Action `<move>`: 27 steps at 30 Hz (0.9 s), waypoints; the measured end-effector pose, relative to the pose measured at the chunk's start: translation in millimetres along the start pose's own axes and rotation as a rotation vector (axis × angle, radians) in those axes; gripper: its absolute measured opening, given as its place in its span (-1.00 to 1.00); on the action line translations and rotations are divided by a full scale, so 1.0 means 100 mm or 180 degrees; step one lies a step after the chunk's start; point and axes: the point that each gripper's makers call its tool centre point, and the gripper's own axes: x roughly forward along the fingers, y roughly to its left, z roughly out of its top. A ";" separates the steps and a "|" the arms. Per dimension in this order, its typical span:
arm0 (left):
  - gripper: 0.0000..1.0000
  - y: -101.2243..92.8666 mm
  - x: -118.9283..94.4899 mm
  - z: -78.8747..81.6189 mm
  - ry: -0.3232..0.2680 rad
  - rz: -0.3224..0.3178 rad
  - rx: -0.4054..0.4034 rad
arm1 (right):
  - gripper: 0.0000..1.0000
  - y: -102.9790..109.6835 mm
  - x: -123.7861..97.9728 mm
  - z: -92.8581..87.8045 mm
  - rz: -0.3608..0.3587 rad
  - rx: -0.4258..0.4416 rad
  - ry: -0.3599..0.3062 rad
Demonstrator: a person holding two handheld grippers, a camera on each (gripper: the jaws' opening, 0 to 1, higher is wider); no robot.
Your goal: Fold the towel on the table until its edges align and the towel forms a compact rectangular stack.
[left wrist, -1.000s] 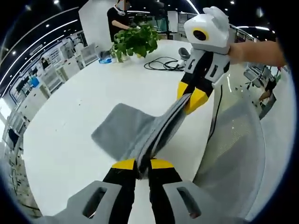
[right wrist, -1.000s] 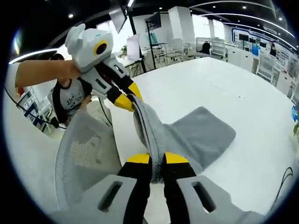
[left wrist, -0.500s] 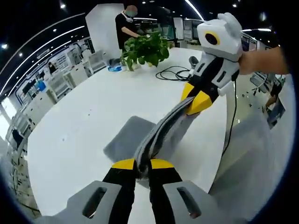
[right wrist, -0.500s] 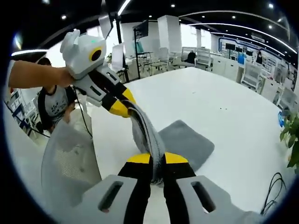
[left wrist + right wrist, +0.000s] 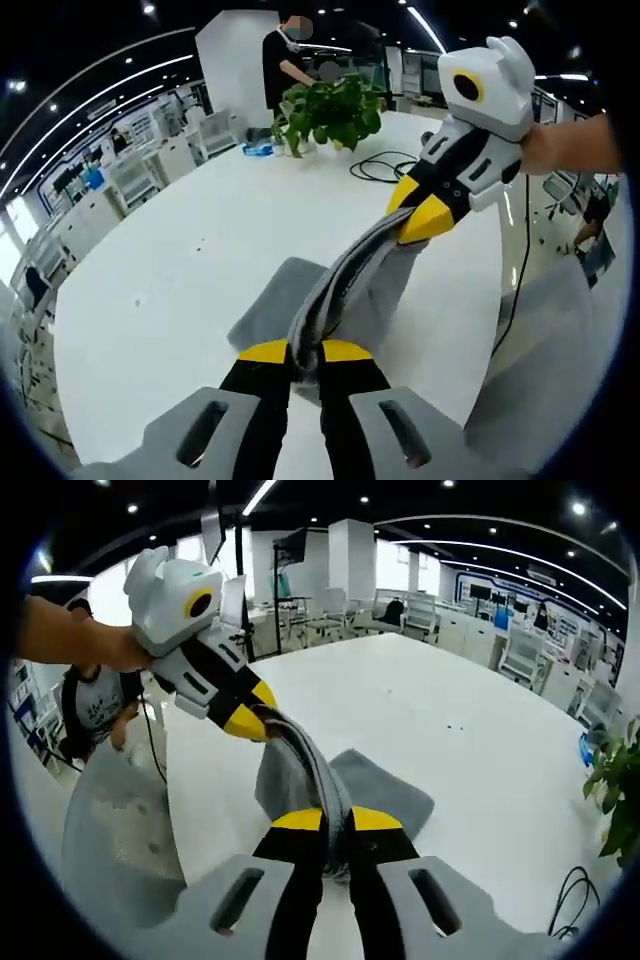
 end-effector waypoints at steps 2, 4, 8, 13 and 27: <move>-0.81 0.03 0.04 -0.02 0.0001 0.0009 -0.0015 | -0.88 -0.03 0.05 0.00 -0.0005 0.0006 0.0010; -0.81 0.07 0.10 -0.05 0.0008 0.0006 -0.0049 | -0.88 -0.06 0.09 -0.01 -0.0023 0.0017 0.0017; -0.81 0.13 0.17 -0.04 -0.0020 0.0018 -0.0089 | -0.88 -0.18 0.18 -0.01 -0.0068 0.0008 0.0024; -0.80 0.20 0.25 -0.05 -0.0057 0.0010 -0.0143 | -0.88 -0.30 0.27 0.00 -0.0111 0.0037 0.0033; -0.80 0.36 0.57 -0.16 0.0018 -0.0067 -0.0186 | -0.87 -0.50 0.57 -0.13 -0.0230 -0.0124 0.0199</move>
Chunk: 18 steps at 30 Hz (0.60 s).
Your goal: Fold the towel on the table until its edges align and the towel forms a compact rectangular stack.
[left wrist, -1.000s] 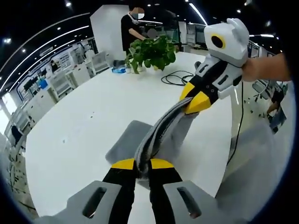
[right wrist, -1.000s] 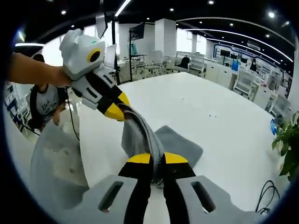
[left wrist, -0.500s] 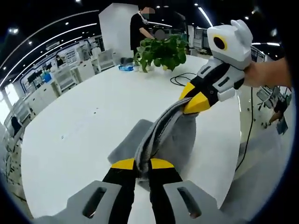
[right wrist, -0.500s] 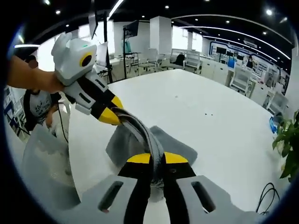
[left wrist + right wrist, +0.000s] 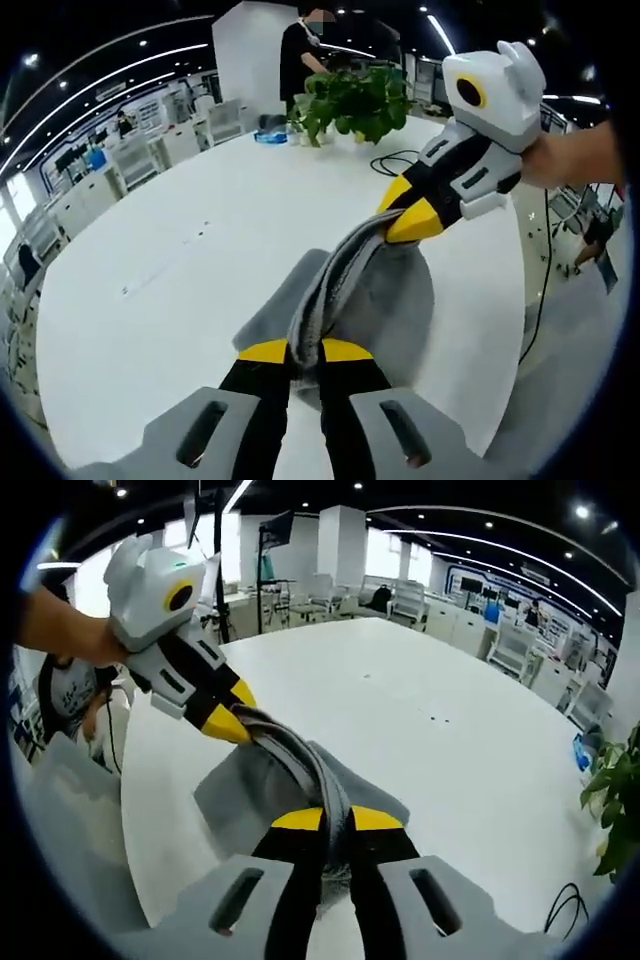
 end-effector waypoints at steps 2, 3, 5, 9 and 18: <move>-0.80 0.03 0.04 -0.02 -0.0001 -0.0009 -0.0019 | -0.87 -0.03 0.06 -0.01 -0.0003 -0.0004 0.0017; -0.80 0.05 0.06 -0.03 -0.0004 -0.0014 -0.0033 | -0.87 -0.05 0.09 -0.02 -0.0012 -0.0023 0.0013; -0.80 0.08 0.11 -0.05 -0.0010 -0.0022 -0.0090 | -0.87 -0.08 0.13 -0.03 -0.0020 -0.0032 0.0020; -0.79 0.13 0.22 -0.10 0.0004 -0.0035 -0.0138 | -0.87 -0.16 0.27 -0.10 -0.0083 -0.0027 0.0071; -0.79 0.20 0.42 -0.21 0.0094 -0.0089 -0.0159 | -0.86 -0.26 0.50 -0.26 -0.0161 -0.0032 0.0237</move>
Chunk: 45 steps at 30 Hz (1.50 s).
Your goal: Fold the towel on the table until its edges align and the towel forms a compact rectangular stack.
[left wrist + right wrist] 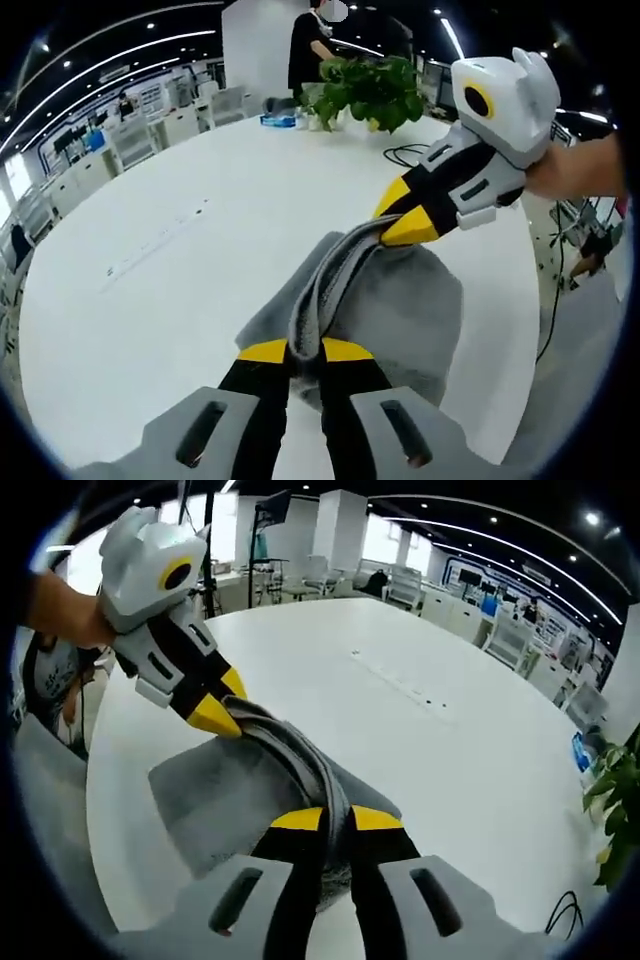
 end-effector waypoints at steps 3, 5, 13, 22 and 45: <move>-0.79 0.01 0.04 -0.02 0.0008 -0.0003 -0.0002 | -0.85 -0.02 0.03 -0.03 -0.0057 0.0117 -0.0002; -0.78 0.01 0.08 -0.03 -0.0018 -0.0003 -0.0001 | -0.84 -0.04 0.04 -0.07 -0.0116 0.0171 -0.0005; -0.74 0.02 0.14 -0.04 -0.0092 0.0069 0.0177 | -0.76 -0.14 0.01 -0.04 -0.0298 0.0508 -0.0131; -0.62 0.13 0.10 -0.01 -0.0201 0.0181 0.0353 | -0.85 -0.24 -0.10 0.07 -0.0472 0.0557 -0.0313; -0.59 -0.07 0.08 -0.19 -0.0212 0.0152 0.0259 | -0.61 -0.07 0.17 -0.34 -0.0164 0.0384 0.0080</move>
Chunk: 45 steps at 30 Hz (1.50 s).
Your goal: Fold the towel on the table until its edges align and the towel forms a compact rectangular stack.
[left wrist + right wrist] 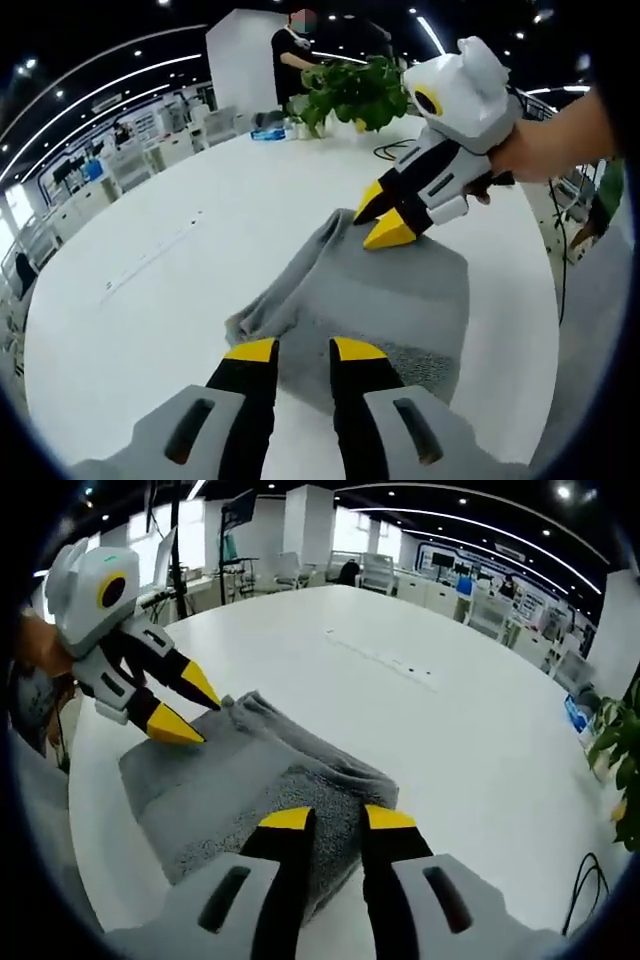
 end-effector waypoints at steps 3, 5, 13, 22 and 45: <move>-0.62 0.07 0.05 -0.09 0.0148 0.0086 0.0111 | -0.58 -0.01 0.04 -0.07 0.0005 0.0107 0.0082; -0.66 0.08 0.06 -0.08 0.0138 0.0110 0.0269 | -0.58 -0.02 0.04 -0.05 -0.0019 0.0219 0.0056; -0.63 0.12 0.02 0.05 0.0010 0.0131 0.0160 | -0.39 -0.06 -0.05 0.05 -0.0075 0.0223 -0.0110; -0.35 0.07 -0.21 0.09 -0.0304 0.0034 -0.0750 | 0.03 0.01 -0.24 0.04 0.0018 0.0417 -0.0429; -0.25 -0.26 -0.09 -0.25 0.0052 0.0044 -0.0761 | -0.59 0.26 -0.21 -0.36 0.0119 0.0745 -0.0182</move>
